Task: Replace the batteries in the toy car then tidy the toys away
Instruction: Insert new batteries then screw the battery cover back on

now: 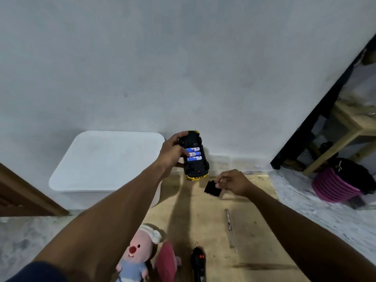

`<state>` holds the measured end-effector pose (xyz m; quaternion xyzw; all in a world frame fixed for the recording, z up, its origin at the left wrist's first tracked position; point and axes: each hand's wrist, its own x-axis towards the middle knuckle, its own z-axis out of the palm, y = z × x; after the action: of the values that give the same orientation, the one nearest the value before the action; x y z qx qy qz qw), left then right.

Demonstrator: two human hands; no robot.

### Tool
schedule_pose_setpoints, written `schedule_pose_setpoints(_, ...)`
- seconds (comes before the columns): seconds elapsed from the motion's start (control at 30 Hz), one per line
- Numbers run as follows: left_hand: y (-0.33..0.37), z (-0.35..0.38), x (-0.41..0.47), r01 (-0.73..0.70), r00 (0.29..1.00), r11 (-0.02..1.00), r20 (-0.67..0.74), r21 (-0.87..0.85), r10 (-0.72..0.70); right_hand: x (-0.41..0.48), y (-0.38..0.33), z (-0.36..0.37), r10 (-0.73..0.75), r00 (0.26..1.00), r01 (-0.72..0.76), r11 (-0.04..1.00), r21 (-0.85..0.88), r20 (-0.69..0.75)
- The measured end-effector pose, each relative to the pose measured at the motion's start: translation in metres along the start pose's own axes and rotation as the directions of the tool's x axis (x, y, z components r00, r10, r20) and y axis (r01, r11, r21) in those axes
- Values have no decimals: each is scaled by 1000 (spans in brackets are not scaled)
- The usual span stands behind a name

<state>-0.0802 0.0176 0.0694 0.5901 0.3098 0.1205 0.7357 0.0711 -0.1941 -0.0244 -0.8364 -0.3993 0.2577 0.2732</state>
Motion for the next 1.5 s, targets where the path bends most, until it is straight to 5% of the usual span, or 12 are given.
schedule_pose_setpoints(0.13,21,-4,-5,-42,999,999,-6,6,42,7,-55,-67,31,973,42,949,312,-228)
schedule_pose_setpoints(0.23,36,-6,-9,-54,999,999,0,-6,54,9,-97,-104,-14,938,139,931,338,-346)
schedule_pose_setpoints(0.47,53,-3,-13,-69,997,998,39,-14,69,25,-160,-105,-273,945,290,954,77,-183)
schedule_pose_setpoints(1.07,47,-4,-16,-69,996,997,51,-18,69,39,-171,-83,-238,970,237,971,-23,-43)
schedule_pose_setpoints(1.3,48,-5,-15,-70,997,997,41,-42,72,37,-168,-82,-242,966,248,967,60,-94)
schedule_pose_setpoints(1.5,47,-4,-17,-65,996,997,54,-46,67,36,-164,-75,-261,950,258,965,-38,-170)
